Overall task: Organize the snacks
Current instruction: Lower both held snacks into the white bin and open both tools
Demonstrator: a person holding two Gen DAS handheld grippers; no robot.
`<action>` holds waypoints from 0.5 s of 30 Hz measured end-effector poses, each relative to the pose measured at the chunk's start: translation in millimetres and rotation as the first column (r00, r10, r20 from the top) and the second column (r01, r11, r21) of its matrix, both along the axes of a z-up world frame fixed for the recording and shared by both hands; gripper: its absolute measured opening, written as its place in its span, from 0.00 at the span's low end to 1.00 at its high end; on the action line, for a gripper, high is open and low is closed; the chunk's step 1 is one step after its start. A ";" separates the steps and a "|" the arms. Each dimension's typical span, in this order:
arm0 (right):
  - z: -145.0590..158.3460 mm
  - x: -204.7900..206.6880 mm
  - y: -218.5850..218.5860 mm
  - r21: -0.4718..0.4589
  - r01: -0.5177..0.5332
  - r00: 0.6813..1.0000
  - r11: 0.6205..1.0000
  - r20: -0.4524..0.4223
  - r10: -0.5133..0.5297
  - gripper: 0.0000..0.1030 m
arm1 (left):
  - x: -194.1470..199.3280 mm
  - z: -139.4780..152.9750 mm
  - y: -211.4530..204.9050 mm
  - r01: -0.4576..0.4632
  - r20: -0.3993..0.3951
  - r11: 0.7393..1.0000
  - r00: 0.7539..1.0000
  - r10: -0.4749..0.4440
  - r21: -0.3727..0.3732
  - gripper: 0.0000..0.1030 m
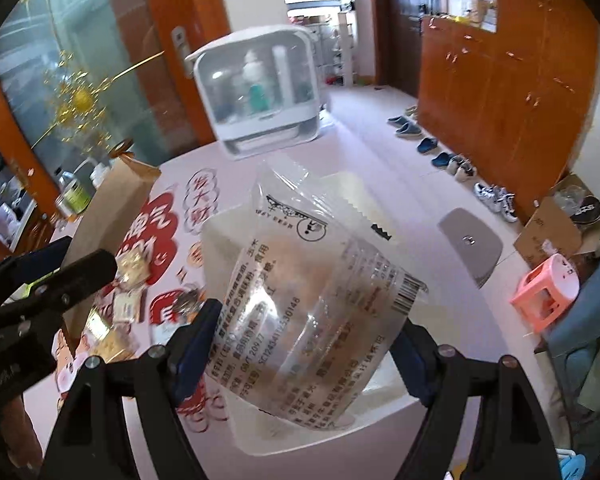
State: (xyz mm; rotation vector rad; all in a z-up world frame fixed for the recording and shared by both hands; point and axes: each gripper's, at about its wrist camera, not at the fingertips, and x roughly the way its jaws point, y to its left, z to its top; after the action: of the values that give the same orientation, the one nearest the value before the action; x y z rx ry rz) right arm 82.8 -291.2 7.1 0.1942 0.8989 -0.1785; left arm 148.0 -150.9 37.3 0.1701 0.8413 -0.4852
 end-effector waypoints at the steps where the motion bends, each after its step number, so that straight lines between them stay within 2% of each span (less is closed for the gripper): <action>1: 2.4 -1.0 -5.0 -0.007 0.007 1.000 1.000 0.006 -0.007 0.78 | 3.8 0.2 -6.4 0.007 0.002 1.000 1.000 -0.007 0.003 0.59; 9: 13.0 6.9 -26.6 -0.064 0.054 0.997 0.997 0.051 -0.050 0.79 | 38.8 -14.5 -47.2 0.021 -0.018 0.999 1.000 -0.021 0.025 0.59; 15: 9.4 14.0 -33.9 -0.103 0.063 0.997 0.993 0.049 -0.058 0.79 | 53.9 -23.4 -67.4 0.030 -0.015 0.999 0.999 -0.029 0.039 0.60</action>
State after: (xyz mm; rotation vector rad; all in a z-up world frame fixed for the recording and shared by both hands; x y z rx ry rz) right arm 96.8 -325.1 16.5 0.1283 0.8364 -0.2757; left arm 202.0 -218.3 13.9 0.2162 0.8636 -0.4982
